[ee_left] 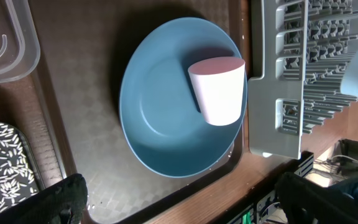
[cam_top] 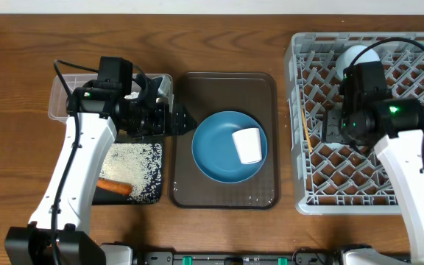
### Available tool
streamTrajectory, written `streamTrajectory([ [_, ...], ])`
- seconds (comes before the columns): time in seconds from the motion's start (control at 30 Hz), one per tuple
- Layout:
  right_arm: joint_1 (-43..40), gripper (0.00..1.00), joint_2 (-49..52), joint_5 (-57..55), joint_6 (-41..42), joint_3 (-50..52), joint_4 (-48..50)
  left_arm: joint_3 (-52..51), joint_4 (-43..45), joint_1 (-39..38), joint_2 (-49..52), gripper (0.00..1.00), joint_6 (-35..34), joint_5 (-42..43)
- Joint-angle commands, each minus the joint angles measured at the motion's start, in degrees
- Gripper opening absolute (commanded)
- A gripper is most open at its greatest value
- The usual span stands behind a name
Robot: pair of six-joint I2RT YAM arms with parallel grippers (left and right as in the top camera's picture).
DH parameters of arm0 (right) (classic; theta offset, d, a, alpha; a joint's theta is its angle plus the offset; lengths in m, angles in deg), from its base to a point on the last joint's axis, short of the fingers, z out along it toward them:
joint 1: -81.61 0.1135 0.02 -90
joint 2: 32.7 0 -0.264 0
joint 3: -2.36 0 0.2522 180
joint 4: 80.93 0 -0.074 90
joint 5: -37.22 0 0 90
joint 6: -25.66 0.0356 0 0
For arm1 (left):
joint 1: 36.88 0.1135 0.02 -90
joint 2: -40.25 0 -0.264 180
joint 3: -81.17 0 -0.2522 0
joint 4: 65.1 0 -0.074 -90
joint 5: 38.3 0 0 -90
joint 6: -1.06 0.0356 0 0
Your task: Sort waste into correct bins and load items into the dishwasher rack
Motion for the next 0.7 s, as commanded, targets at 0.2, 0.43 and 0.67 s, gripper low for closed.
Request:
streamTrajectory([
  [0.2,-4.02,0.19,3.21,4.76,-0.61,-1.16,1.27,-0.33,0.00,-0.02,0.31,1.00,0.17,-0.68],
  [0.43,-6.23,0.19,4.85,5.18,-2.60,-1.16,2.78,-0.33,0.00,-0.02,0.31,1.00,0.17,-0.68],
  [0.67,-9.90,0.18,4.98,6.54,-3.32,-1.16,5.51,-0.33,0.00,-0.02,0.31,1.00,0.17,-0.68],
])
